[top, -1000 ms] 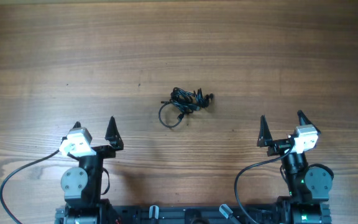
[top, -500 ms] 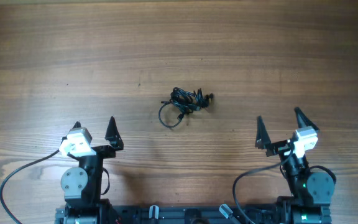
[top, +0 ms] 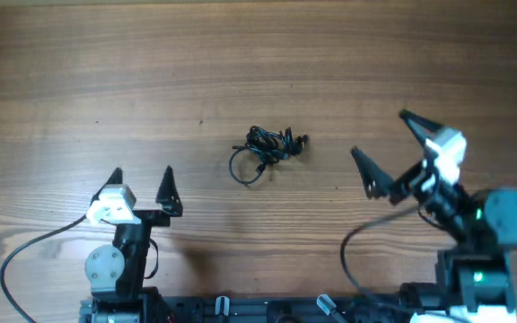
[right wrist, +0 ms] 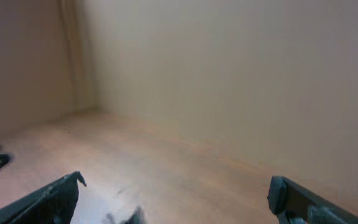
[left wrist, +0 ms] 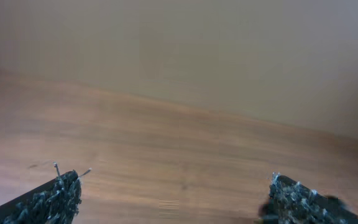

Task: Untangle cables
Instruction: 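Reach both grippers toward the black cable bundle at center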

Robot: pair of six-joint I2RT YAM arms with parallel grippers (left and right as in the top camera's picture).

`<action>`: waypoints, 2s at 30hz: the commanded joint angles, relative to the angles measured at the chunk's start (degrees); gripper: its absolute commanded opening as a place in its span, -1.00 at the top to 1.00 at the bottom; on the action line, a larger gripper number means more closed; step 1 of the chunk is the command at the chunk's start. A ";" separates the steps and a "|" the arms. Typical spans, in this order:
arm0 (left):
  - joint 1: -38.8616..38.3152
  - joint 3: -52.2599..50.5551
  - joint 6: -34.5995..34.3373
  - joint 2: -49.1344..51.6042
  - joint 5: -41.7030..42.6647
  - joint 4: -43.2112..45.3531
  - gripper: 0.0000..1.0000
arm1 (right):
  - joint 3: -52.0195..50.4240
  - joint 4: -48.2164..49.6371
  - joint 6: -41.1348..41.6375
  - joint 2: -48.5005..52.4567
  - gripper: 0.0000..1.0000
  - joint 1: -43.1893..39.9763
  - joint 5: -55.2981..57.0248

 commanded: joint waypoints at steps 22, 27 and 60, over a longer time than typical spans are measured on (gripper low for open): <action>-22.34 72.37 -31.10 96.61 6.12 -26.45 -0.46 | 34.67 -34.34 9.68 44.35 -0.98 -0.28 -1.77; -24.59 72.37 -45.90 97.92 1.31 -34.32 -0.73 | 34.67 -36.61 9.75 45.42 -0.96 -0.26 -0.70; -22.10 72.28 -43.65 100.39 21.81 -16.35 0.92 | 34.67 -35.54 13.81 45.57 -0.95 0.79 -6.67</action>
